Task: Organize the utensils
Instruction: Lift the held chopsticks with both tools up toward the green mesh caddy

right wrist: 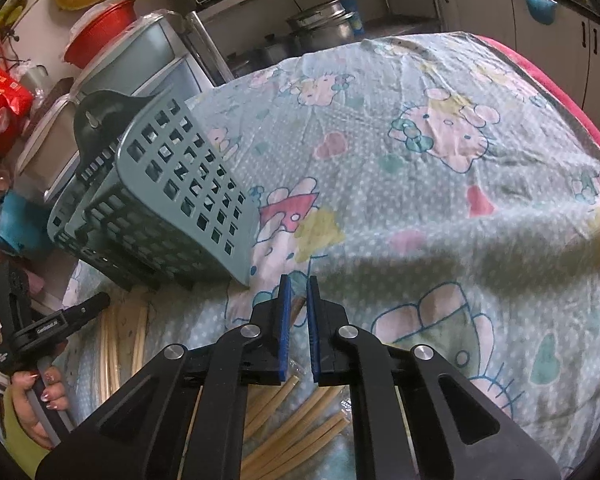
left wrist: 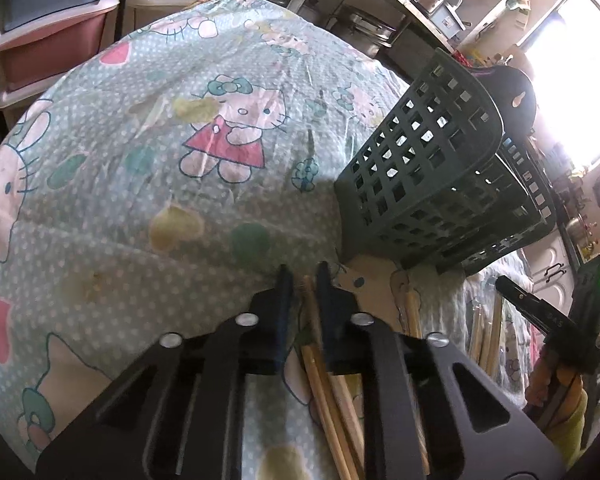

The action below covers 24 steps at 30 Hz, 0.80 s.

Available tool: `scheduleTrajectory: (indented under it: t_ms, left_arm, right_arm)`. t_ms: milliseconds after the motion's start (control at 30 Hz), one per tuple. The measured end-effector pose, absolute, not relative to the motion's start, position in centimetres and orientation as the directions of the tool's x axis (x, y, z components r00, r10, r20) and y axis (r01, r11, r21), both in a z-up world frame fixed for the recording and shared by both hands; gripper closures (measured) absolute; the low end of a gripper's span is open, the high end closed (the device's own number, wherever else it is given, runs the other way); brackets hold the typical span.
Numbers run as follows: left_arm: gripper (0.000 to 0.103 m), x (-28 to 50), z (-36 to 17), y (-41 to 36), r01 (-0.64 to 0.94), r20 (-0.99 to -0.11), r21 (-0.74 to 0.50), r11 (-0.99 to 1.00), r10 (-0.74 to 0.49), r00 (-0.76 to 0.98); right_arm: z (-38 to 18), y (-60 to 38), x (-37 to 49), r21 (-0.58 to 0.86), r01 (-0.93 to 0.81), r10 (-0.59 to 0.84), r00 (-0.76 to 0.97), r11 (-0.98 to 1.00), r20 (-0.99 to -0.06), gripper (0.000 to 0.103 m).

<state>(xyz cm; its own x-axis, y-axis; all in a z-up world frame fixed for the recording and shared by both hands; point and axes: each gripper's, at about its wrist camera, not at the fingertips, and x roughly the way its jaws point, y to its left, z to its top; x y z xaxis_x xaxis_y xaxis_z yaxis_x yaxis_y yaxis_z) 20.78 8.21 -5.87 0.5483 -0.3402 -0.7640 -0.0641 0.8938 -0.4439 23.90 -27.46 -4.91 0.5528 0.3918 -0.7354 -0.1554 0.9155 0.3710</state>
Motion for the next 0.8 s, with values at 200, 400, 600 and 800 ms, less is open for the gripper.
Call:
scheduleTrajectory:
  t_ms: [200, 400, 600, 800]
  left_arm:
    - [0.099, 20.2, -4.1, 8.5, -0.033, -0.731, -0.456, 0.889, -0.354, 0.584]
    - [0.099, 18.9, -0.6, 7.6, 0.036, -0.678, -0.440, 0.897, -0.358, 0.642]
    - [0.100, 18.0, 3.2, 6.9, 0.105, -0.615, -0.430, 0.897, -0.376, 0.693]
    - [0.100, 17.3, 6.1, 6.0, 0.159, -0.564, -0.408, 0.899, -0.385, 0.731]
  right_arm:
    - [-3.3, -27.4, 23.1, 0.371, -0.194, 0.411, 0.579, 0.908, -0.704, 0.096]
    - [-0.5, -26.5, 21.5, 0.375, -0.264, 0.455, 0.611, 0.889, -0.648, 0.097]
    - [3.2, -24.8, 19.3, 0.343, -0.366, 0.501, 0.649, 0.865, -0.573, 0.097]
    - [6.3, -23.0, 17.2, 0.299, -0.456, 0.544, 0.665, 0.838, -0.512, 0.098]
